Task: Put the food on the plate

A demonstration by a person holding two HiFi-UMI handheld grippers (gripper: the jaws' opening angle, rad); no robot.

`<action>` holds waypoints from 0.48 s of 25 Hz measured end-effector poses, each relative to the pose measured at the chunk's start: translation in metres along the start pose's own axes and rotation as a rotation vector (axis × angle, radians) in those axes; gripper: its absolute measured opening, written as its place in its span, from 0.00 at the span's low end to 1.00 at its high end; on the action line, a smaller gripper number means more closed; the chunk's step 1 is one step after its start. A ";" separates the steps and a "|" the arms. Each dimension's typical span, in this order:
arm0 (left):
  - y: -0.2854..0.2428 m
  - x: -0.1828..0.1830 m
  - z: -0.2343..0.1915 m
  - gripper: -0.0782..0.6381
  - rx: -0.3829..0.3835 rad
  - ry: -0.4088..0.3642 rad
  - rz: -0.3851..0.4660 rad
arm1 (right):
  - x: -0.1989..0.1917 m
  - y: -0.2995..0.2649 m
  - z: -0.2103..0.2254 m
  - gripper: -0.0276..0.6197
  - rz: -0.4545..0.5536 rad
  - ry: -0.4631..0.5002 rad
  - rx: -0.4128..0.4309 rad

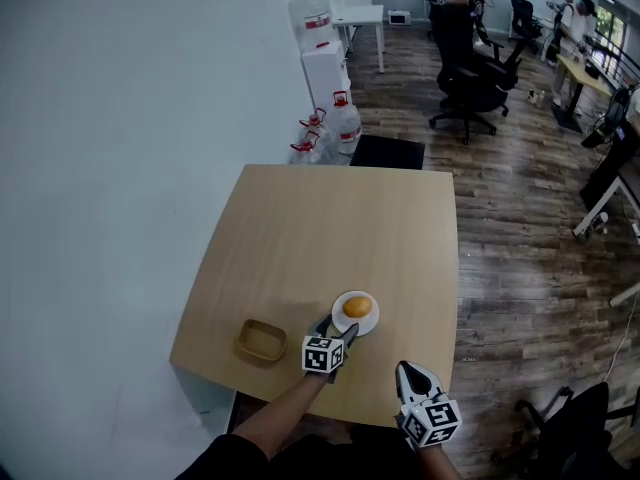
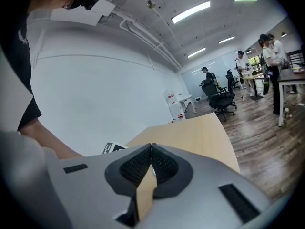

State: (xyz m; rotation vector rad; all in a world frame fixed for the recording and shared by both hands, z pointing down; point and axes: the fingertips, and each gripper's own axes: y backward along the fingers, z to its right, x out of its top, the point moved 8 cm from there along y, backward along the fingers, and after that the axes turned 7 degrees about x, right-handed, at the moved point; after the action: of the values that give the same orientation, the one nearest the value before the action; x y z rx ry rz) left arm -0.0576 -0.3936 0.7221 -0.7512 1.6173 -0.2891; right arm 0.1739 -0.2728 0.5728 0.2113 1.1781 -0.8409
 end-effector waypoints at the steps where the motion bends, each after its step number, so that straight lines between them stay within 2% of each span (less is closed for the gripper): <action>1: 0.011 -0.001 0.002 0.56 -0.004 -0.005 0.015 | 0.001 0.001 -0.002 0.14 0.005 0.008 -0.005; 5: 0.063 -0.009 0.011 0.56 -0.033 -0.048 0.082 | 0.002 0.014 -0.023 0.14 -0.002 0.053 -0.017; 12: 0.160 -0.023 0.028 0.56 -0.130 -0.048 0.166 | -0.019 0.042 -0.071 0.14 -0.015 0.096 -0.054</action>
State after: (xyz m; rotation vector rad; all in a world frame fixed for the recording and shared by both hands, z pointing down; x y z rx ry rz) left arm -0.0788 -0.2523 0.6416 -0.7115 1.6528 -0.0460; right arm 0.1488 -0.1955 0.5499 0.2011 1.2924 -0.8179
